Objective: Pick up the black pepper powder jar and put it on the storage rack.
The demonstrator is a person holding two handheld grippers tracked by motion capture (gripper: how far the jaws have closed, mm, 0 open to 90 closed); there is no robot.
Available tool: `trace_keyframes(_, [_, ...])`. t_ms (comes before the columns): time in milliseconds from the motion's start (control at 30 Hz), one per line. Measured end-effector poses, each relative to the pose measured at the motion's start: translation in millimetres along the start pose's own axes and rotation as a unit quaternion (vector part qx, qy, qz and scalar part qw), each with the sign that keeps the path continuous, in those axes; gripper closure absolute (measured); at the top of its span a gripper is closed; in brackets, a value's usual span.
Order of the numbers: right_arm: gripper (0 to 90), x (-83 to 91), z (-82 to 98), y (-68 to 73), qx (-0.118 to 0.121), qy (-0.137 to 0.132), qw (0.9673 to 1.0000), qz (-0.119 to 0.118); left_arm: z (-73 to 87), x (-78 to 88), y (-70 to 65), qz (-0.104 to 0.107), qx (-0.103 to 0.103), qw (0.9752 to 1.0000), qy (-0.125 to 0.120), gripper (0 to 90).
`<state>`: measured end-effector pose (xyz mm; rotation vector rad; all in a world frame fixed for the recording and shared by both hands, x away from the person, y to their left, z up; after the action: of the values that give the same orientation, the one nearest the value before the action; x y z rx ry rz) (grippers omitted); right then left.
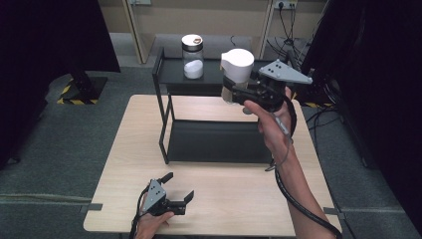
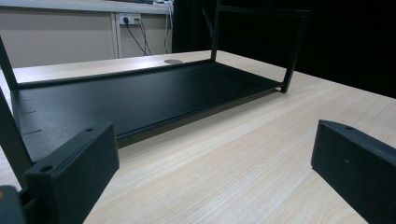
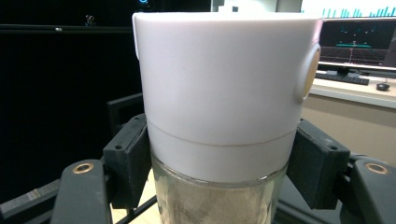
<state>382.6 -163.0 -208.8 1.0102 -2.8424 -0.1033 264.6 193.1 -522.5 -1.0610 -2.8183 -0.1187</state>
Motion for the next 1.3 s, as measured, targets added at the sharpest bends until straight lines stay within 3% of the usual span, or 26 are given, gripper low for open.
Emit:
trace_keyframes(667, [30.8,-46.4,-21.4,-7.0,0.003,0.002,0.9990,0.044,-0.3,0.8,-0.4,0.002,0.001,1.0000,-0.002,0.3])
trace_keyframes(1300, [30.8,-81.5,-16.7,-20.3,-0.009,0.008,0.9951,0.098,-0.2,1.0,-0.7,0.004,0.000,1.0000,-0.001,0.4])
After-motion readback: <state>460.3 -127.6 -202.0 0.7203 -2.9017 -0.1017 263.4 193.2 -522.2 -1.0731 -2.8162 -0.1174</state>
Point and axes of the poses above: each handheld gripper's, and its own axes: x roughly backward along the jaws, z roughly out of its underside, y roughly to its left, the point moved 9 cm from there along -x, roughly forward along the jaws, and after that the axes turned 7 degrees about -x, right-handed, at the moved point
